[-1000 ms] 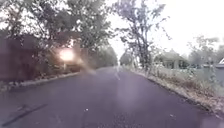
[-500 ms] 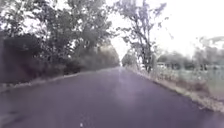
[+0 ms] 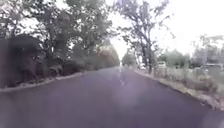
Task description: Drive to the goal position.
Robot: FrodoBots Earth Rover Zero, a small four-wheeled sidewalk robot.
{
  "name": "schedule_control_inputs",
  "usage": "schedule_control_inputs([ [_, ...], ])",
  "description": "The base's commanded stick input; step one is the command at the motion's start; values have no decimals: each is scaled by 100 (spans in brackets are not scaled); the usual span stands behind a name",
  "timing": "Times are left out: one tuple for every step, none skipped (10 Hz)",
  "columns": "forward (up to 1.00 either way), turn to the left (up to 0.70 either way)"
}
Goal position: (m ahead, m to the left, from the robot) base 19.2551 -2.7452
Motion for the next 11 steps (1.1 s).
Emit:
schedule_control_inputs([
  [100, 0],
  [100, 0],
  [100, 0],
  [100, 0],
  [100, 0],
  [100, 0],
  [100, 0],
  [100, 0],
  [100, -1],
  [100, -6],
  [100, -11],
])
